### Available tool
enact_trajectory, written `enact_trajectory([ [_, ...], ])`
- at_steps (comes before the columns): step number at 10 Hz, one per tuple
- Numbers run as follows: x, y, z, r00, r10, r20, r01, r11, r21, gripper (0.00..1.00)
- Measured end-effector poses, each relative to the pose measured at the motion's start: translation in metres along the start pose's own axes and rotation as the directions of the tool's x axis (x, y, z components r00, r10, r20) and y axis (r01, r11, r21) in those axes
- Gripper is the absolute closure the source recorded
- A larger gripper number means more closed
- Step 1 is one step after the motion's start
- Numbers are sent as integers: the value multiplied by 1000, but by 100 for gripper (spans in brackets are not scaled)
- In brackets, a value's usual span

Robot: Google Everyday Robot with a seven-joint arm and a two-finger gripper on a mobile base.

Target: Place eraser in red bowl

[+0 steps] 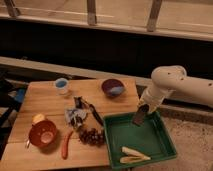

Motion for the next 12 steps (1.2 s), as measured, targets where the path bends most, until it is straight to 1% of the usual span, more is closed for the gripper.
enact_trajectory([
  [1, 5, 23, -2, 999, -47, 0, 47, 999, -27, 100],
  [2, 12, 48, 1, 996, -93, -8, 93, 994, -51, 100],
  [3, 22, 75, 4, 990, -142, -21, 140, 987, -80, 100],
  [4, 32, 96, 5, 983, -181, -31, 177, 979, -106, 100],
  [5, 39, 110, 6, 978, -206, -36, 200, 972, -124, 100],
  [7, 37, 106, 5, 979, -199, -34, 194, 974, -121, 100],
  [11, 38, 107, 5, 979, -202, -34, 196, 973, -123, 100],
  [12, 41, 112, 4, 976, -218, -23, 213, 968, -130, 100],
])
